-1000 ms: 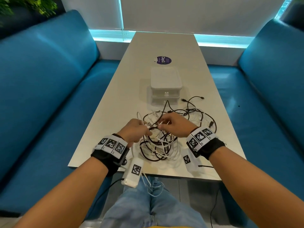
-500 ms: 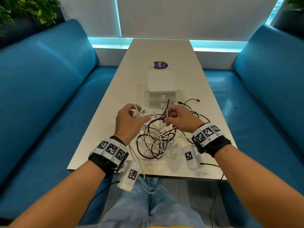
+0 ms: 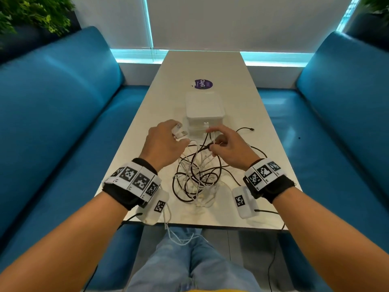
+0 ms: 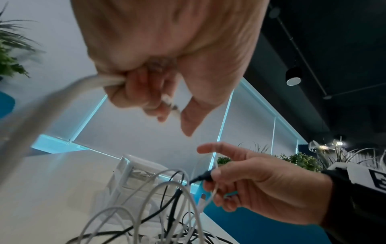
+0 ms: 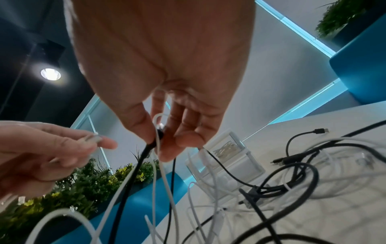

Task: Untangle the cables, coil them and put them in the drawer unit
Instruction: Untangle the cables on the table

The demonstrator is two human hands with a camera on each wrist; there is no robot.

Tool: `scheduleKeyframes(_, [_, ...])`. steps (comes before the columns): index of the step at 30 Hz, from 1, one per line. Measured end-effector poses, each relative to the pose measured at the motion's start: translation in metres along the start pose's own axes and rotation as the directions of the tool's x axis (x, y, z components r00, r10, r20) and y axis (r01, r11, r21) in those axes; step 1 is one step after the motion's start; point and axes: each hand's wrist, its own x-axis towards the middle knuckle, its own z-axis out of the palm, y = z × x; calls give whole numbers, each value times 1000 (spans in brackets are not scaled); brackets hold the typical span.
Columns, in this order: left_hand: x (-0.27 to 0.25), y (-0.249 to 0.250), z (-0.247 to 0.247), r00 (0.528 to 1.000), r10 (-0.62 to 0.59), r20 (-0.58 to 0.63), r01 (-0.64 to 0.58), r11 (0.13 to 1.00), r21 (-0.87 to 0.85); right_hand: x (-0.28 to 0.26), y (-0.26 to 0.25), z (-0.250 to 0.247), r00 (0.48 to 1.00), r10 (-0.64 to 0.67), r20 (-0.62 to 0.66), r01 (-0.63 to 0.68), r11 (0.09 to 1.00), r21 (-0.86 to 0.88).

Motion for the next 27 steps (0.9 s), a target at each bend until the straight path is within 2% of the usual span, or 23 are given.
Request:
scheduleKeyframes(1, [-1,2,2,1000,16,-4,-16,997,-80,0,-3,1,1000,-18,8,18,1000,22])
scheduleKeyframes(3, [-1,6,10,994,30,106,-12,987,-161,-1,-9,3,999,-43,29,40,996,82])
scheduleKeyframes(5, [1,7,19,977,53,205,-34,995,-98,-2,-15,4,998,-59,31,54,991,122])
scheduleKeyframes(7, [2,4,25,971,47,236,-28,996,-81,-3,-16,3,998,-56,30,51,988,149])
scheduleKeyframes(10, [0,0,29,976,47,212,-25,994,-104,-4,-10,0,1000,-29,11,27,988,153])
scheduleKeyframes(12, [0,-3,25,986,22,165,18,972,-235,-4,4,-4,999,47,-4,-47,996,75])
scheduleKeyframes(14, [3,-5,16,984,-66,163,138,866,-481,-4,28,-11,985,170,-32,-173,972,-162])
scheduleKeyframes(16, [7,-9,7,968,-114,224,234,739,-631,-7,48,-13,951,254,-173,-306,846,-438])
scheduleKeyframes(17, [8,-11,5,964,-102,244,241,720,-651,-8,50,-11,944,208,-256,-310,826,-470])
scheduleKeyframes(19, [7,-9,6,967,-59,248,214,715,-666,-12,34,-2,938,4,-347,-142,917,-374])
scheduleKeyframes(20, [6,-7,8,969,-46,242,203,703,-681,-12,19,5,944,-60,-324,-31,963,-268])
scheduleKeyframes(21, [5,-4,11,970,-42,238,203,678,-706,-12,5,12,969,-73,-235,38,988,-148])
scheduleKeyframes(23, [2,6,15,972,-28,233,202,606,-770,-11,-16,29,999,-47,6,47,999,17])
scheduleKeyframes(25, [1,14,16,979,-20,203,179,560,-809,-9,-21,43,994,-38,101,36,999,22])
scheduleKeyframes(27, [4,16,16,985,-6,172,141,601,-787,-8,-17,48,994,-34,107,35,999,-8])
